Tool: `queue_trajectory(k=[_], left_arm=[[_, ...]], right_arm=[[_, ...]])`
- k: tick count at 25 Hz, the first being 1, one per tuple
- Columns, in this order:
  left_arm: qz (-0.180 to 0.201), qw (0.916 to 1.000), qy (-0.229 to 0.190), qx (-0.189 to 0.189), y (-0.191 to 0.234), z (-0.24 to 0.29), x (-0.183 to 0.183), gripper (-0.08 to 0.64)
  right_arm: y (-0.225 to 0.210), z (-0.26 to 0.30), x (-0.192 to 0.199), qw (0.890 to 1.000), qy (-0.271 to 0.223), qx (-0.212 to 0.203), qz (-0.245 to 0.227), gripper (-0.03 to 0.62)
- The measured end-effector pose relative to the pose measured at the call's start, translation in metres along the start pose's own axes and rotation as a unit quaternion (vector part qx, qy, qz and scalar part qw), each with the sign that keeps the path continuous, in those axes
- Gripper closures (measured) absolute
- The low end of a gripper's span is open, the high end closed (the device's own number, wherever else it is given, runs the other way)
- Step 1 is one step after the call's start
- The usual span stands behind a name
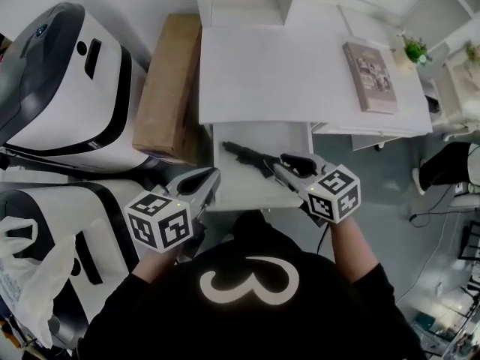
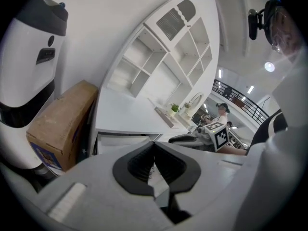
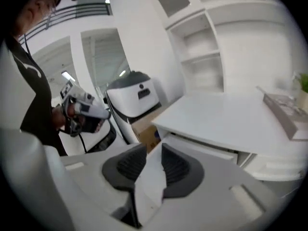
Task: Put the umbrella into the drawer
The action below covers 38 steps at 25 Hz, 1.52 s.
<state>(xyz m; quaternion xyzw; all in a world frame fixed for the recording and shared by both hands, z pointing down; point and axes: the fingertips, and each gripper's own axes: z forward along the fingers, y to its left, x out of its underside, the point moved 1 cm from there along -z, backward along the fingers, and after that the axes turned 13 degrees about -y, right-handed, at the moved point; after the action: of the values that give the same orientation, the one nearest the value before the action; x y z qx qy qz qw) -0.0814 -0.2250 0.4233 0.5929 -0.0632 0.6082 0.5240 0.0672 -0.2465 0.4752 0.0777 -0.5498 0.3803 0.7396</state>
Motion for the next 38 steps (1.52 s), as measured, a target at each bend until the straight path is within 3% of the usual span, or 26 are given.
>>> queue_trajectory(k=[4, 10, 14, 18, 38], left_arm=[[0.020, 0.9992, -0.019, 0.028, -0.023, -0.010, -0.013, 0.551], [0.075, 0.9944, -0.034, 0.066, -0.058, -0.029, -0.019, 0.551], [0.083, 0.9926, -0.043, 0.078, -0.072, -0.041, -0.022, 0.551], [0.089, 0.9911, -0.053, 0.083, -0.079, -0.050, -0.027, 0.551], [0.083, 0.9921, -0.049, 0.081, -0.081, -0.056, -0.022, 0.551]], right_arm=[[0.035, -0.041, -0.053, 0.995, -0.103, 0.014, -0.008, 0.579], [0.075, -0.081, -0.080, 0.984, -0.177, 0.024, 0.013, 0.589], [0.086, -0.095, -0.075, 0.980, -0.191, 0.038, 0.035, 0.589], [0.094, -0.102, -0.074, 0.978, -0.198, 0.052, 0.029, 0.589], [0.102, -0.101, -0.058, 0.983, -0.172, 0.051, 0.024, 0.589]])
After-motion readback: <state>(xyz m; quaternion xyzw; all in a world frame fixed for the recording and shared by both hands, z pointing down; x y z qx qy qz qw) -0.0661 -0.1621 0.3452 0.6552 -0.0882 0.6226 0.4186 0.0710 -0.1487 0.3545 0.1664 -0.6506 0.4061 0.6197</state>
